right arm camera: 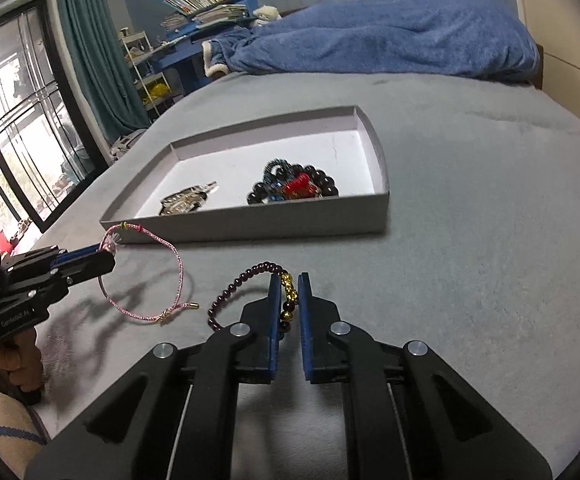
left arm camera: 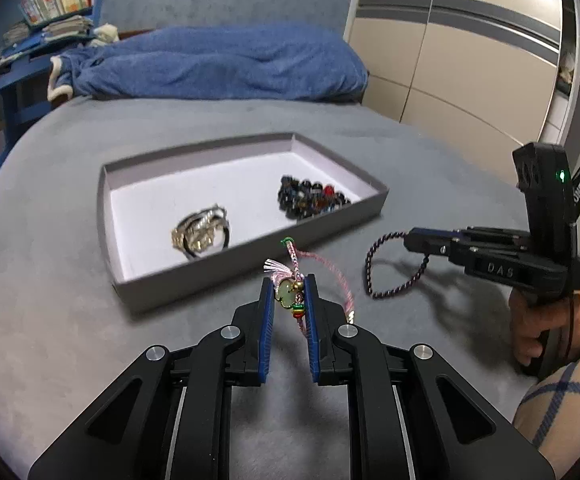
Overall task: Organize jewelry
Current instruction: 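Grasp the pink cord bracelet with the left gripper while the right grasps the dark bead bracelet, then carry both bracelets into the box and open both grippers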
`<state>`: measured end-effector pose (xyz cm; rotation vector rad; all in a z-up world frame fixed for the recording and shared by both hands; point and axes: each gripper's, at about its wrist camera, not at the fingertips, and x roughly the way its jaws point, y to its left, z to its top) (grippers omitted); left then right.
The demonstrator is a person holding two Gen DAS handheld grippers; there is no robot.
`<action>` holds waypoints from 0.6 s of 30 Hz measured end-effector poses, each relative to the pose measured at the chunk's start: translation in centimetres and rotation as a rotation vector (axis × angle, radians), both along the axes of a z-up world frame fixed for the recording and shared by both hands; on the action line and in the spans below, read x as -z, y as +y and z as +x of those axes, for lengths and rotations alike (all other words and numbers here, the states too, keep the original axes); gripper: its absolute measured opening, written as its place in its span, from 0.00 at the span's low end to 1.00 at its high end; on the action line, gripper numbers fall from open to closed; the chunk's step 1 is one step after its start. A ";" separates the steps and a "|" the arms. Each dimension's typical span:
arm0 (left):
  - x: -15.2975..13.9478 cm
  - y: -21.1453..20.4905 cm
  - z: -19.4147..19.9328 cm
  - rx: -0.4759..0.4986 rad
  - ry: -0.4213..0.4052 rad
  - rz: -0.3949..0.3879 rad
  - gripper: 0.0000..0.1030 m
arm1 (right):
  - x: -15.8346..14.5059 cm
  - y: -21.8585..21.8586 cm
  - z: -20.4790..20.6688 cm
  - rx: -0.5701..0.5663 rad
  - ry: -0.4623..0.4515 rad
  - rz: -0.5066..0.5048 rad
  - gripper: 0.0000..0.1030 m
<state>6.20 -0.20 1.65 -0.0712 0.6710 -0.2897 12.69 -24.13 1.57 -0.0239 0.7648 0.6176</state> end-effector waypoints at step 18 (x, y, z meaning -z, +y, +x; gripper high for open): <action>-5.8 -0.4 1.6 -0.004 -0.130 -0.008 0.15 | -4.2 0.0 1.2 0.005 -0.084 0.050 0.07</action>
